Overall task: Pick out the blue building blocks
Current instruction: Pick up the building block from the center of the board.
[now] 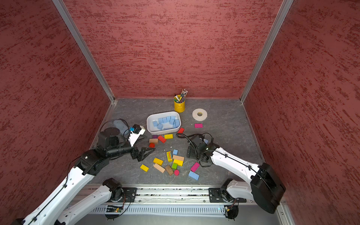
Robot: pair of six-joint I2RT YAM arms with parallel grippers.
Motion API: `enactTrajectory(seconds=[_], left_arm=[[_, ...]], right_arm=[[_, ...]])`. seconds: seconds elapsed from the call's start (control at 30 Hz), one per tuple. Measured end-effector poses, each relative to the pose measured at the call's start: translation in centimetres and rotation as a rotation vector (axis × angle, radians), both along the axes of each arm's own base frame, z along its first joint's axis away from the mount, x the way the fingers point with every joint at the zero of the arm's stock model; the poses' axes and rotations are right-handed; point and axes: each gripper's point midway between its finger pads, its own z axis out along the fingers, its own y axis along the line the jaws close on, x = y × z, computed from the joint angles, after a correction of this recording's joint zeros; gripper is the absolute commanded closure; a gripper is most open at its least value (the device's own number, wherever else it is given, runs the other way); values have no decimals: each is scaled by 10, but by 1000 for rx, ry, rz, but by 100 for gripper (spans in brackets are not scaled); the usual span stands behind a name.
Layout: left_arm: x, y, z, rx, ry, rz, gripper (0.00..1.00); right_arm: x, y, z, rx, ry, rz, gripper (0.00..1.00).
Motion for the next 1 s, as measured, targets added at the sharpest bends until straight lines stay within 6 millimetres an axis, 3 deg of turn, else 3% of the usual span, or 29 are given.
enactTrajectory(seconds=[0.57,1.0], left_arm=[[0,0,0,-1,0,-3,0],[-1,-1,0,-4,1,-7,0]], right_arm=[[-76,11,-24,-38,141,19,8],[-103,3,-34,-68,203,-83,10]])
